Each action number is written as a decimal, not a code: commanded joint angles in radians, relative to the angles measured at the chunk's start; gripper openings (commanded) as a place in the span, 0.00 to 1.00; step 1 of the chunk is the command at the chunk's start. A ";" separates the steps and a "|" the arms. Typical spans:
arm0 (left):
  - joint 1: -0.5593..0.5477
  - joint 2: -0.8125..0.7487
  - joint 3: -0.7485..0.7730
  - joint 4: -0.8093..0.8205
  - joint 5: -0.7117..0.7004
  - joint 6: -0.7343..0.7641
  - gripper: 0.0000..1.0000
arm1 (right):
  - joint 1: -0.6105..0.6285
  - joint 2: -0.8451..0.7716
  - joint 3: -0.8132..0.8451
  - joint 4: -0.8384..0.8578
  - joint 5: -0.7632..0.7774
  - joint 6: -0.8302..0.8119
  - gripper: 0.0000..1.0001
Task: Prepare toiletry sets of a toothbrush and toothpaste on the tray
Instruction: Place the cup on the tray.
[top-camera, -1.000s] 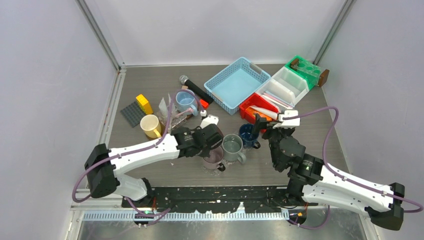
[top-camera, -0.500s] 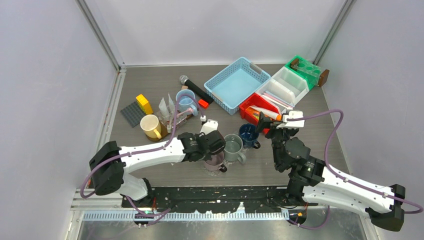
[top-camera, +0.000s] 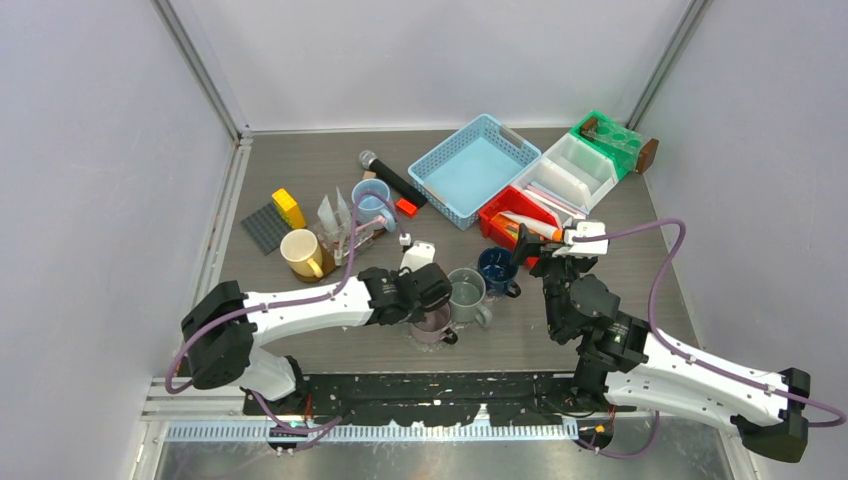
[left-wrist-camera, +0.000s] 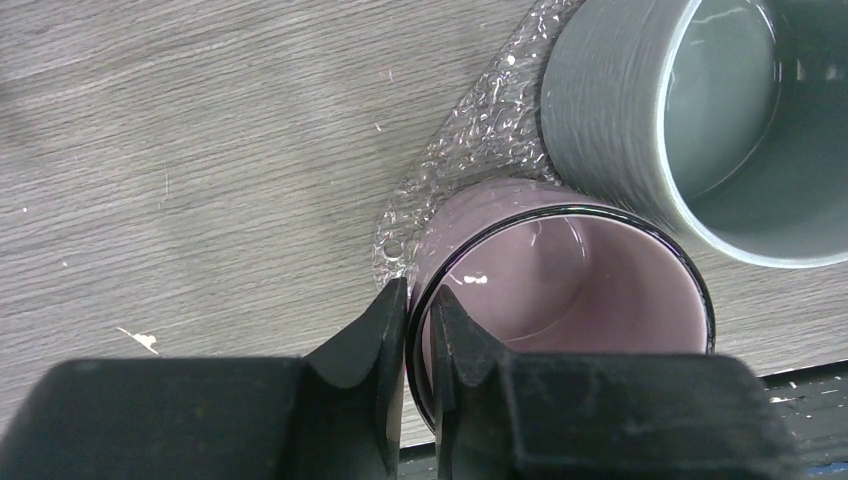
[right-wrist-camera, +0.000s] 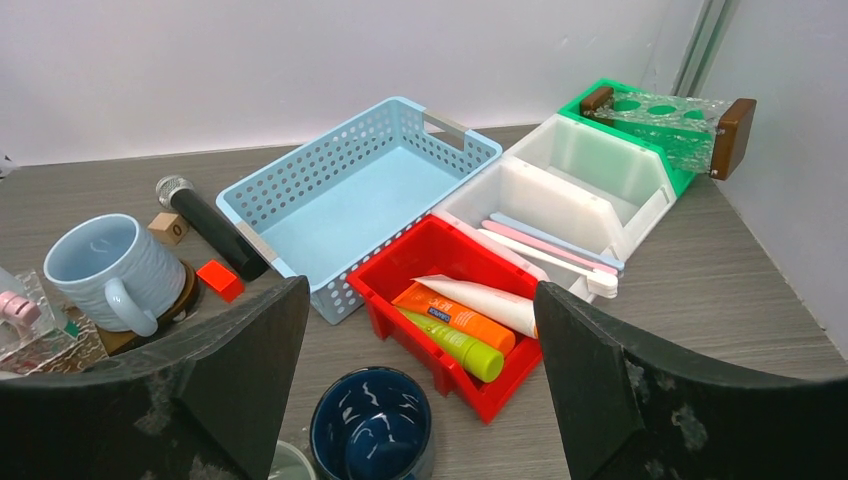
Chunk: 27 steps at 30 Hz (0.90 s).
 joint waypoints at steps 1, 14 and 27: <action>-0.006 -0.032 -0.001 0.068 -0.004 -0.048 0.17 | 0.003 0.007 -0.005 0.039 0.021 -0.008 0.89; -0.006 -0.045 0.004 0.048 0.018 -0.062 0.15 | 0.003 0.018 -0.002 0.044 0.020 -0.019 0.89; -0.015 -0.065 0.010 -0.005 0.011 -0.113 0.24 | 0.003 0.025 -0.001 0.042 0.020 -0.017 0.89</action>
